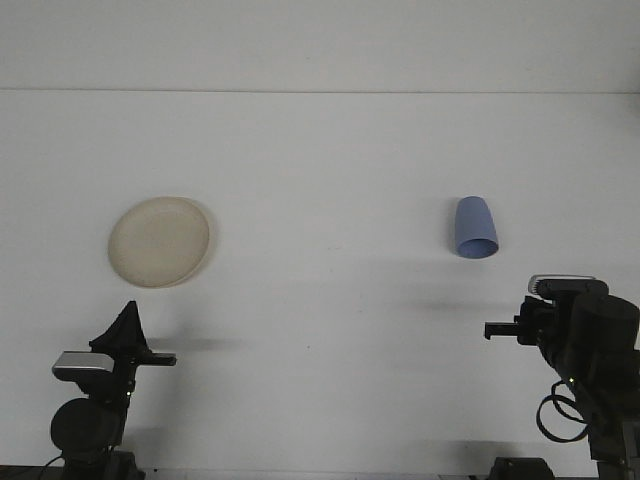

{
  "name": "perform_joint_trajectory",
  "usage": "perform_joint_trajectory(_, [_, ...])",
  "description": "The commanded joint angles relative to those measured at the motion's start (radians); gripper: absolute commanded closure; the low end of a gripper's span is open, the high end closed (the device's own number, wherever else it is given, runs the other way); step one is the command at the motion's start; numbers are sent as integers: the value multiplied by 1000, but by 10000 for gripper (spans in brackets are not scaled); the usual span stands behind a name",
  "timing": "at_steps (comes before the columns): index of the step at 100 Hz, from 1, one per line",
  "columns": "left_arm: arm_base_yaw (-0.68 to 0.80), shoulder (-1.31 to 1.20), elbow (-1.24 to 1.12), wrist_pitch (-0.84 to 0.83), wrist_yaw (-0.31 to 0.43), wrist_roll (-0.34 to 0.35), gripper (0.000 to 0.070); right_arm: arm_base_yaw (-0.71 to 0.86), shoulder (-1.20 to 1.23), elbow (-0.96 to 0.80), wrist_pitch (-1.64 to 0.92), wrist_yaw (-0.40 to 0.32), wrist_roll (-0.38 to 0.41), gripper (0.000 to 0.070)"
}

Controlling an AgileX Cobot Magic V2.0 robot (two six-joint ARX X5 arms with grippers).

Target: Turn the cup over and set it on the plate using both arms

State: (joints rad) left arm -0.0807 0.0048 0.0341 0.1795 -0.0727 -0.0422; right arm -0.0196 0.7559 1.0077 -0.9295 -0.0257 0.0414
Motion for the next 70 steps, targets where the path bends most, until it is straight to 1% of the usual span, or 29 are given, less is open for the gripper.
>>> perform_joint_trajectory(1, [1, -2, -20, 15, 1, 7, 689, 1, 4, 20, 10, -1, 14, 700])
perform_joint_trajectory(8, [1, -2, -20, 15, 1, 7, 689, 1, 5, 20, 9, -1, 14, 695])
perform_joint_trajectory(11, [1, -2, -20, 15, 1, 7, 689, 1, 5, 20, 9, -1, 14, 675])
perform_joint_trajectory(14, [1, -2, -20, 15, 1, 7, 689, 1, 4, 20, 9, -1, 14, 632])
perform_joint_trajectory(20, [1, -2, -20, 15, 1, 7, 689, 1, 4, 20, 10, -1, 14, 492])
perform_joint_trajectory(28, [1, -2, -20, 15, 1, 7, 689, 1, 4, 20, 10, -1, 14, 250])
perform_joint_trajectory(31, [1, -2, -20, 15, 1, 7, 689, 1, 4, 20, 10, -1, 14, 172])
perform_joint_trajectory(34, [1, -2, -20, 15, 1, 7, 689, 1, 4, 20, 10, -1, 14, 108])
perform_joint_trajectory(37, [1, -2, -20, 15, 1, 7, 689, 1, 4, 20, 9, -1, 14, 70])
perform_joint_trajectory(47, [1, -2, -20, 15, 1, 7, 689, 1, 4, 20, 10, 0, 14, 63])
perform_joint_trajectory(70, [1, -2, -20, 15, 1, 7, 689, 0, 38, 20, 108, 0, 15, 88])
